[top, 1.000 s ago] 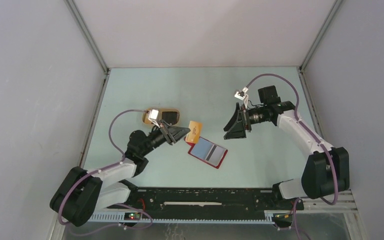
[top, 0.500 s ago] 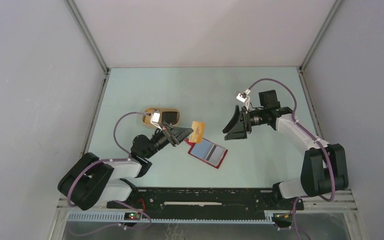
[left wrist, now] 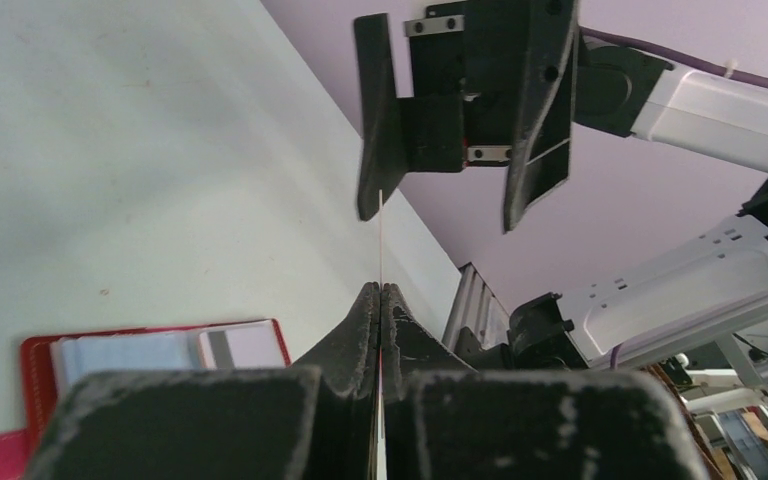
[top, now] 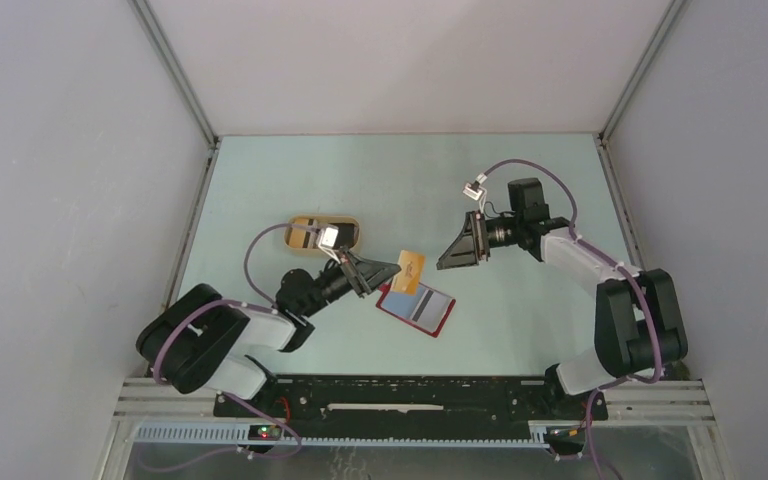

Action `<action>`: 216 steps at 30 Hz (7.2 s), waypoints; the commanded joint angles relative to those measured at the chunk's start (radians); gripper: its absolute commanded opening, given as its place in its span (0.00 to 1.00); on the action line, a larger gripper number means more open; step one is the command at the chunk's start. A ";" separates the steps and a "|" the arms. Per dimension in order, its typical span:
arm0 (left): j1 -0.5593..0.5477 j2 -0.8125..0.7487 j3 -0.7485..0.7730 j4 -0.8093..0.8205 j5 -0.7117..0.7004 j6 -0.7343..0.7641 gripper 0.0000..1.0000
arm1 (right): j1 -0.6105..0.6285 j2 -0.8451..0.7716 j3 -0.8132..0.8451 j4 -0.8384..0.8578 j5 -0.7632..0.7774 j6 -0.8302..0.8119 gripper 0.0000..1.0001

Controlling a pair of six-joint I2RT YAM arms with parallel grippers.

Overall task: Put the credit cards into the card holder
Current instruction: Pick up the credit card from the storage box, then insert the credit card into the card holder.

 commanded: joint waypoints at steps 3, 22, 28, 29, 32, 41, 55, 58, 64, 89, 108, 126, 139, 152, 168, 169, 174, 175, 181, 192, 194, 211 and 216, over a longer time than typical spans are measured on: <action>-0.044 0.046 0.095 0.080 0.013 -0.018 0.00 | 0.020 0.025 0.001 0.158 0.071 0.162 0.82; -0.065 0.123 0.114 0.150 0.005 -0.059 0.01 | 0.062 0.043 0.027 0.115 -0.005 0.097 0.00; -0.027 0.071 0.065 0.147 0.040 -0.010 0.83 | 0.041 0.011 0.027 0.023 0.006 -0.007 0.00; -0.012 0.056 0.050 0.145 0.048 -0.001 0.98 | 0.038 0.006 0.026 0.004 0.009 -0.027 0.00; 0.048 -0.006 -0.002 0.123 0.060 0.032 1.00 | 0.030 -0.001 0.028 -0.041 0.021 -0.072 0.00; 0.098 -0.401 0.034 -0.684 -0.094 0.408 1.00 | 0.009 0.010 -0.071 0.053 0.180 0.064 0.00; 0.029 -0.131 0.202 -0.918 -0.052 0.390 0.75 | -0.028 0.008 -0.198 0.138 0.445 0.320 0.00; 0.012 -0.036 0.258 -0.949 -0.085 0.371 0.64 | -0.055 0.033 -0.198 0.150 0.417 0.344 0.00; -0.020 0.081 0.319 -1.015 -0.140 0.335 0.48 | -0.080 0.038 -0.195 0.153 0.399 0.351 0.00; -0.258 0.232 0.168 -0.569 -0.417 -0.213 0.05 | -0.152 -0.007 -0.120 -0.205 0.353 0.069 0.00; -0.105 -0.157 0.118 -0.448 -0.017 0.215 0.96 | -0.217 0.186 0.079 -0.730 -0.081 -0.679 0.00; -0.106 0.182 0.284 -0.585 0.010 0.350 0.54 | -0.242 0.235 -0.065 -0.389 0.277 -0.251 0.00; -0.167 0.211 0.276 -0.696 -0.114 0.340 0.41 | -0.180 0.237 -0.159 -0.145 0.386 0.081 0.00; -0.187 0.260 0.293 -0.724 -0.145 0.284 0.37 | -0.183 0.202 -0.207 -0.036 0.327 0.112 0.00; -0.204 0.292 0.310 -0.724 -0.127 0.210 0.30 | -0.166 0.160 -0.310 0.074 0.356 0.229 0.00; -0.204 0.289 0.309 -0.724 -0.130 0.205 0.30 | -0.165 0.156 -0.311 0.063 0.373 0.234 0.00; -0.204 0.283 0.304 -0.724 -0.137 0.189 0.28 | -0.167 0.131 -0.312 0.000 0.472 0.283 0.00; -0.205 0.282 0.304 -0.724 -0.138 0.187 0.28 | -0.172 0.124 -0.312 -0.013 0.477 0.278 0.00; -0.212 0.280 0.303 -0.717 -0.146 0.177 0.28 | -0.189 0.093 -0.334 -0.036 0.549 0.278 0.00; -0.232 0.284 0.299 -0.679 -0.150 0.161 0.28 | -0.164 0.057 -0.357 -0.026 0.563 0.254 0.00; -0.234 0.295 0.302 -0.664 -0.136 0.153 0.28 | -0.134 0.062 -0.362 -0.004 0.540 0.258 0.00; -0.243 0.312 0.290 -0.604 -0.100 0.126 0.28 | -0.098 0.153 -0.346 0.195 0.470 0.322 0.00; -0.243 0.267 0.243 -0.571 -0.145 0.104 0.29 | -0.068 0.224 -0.280 0.230 0.425 0.327 0.00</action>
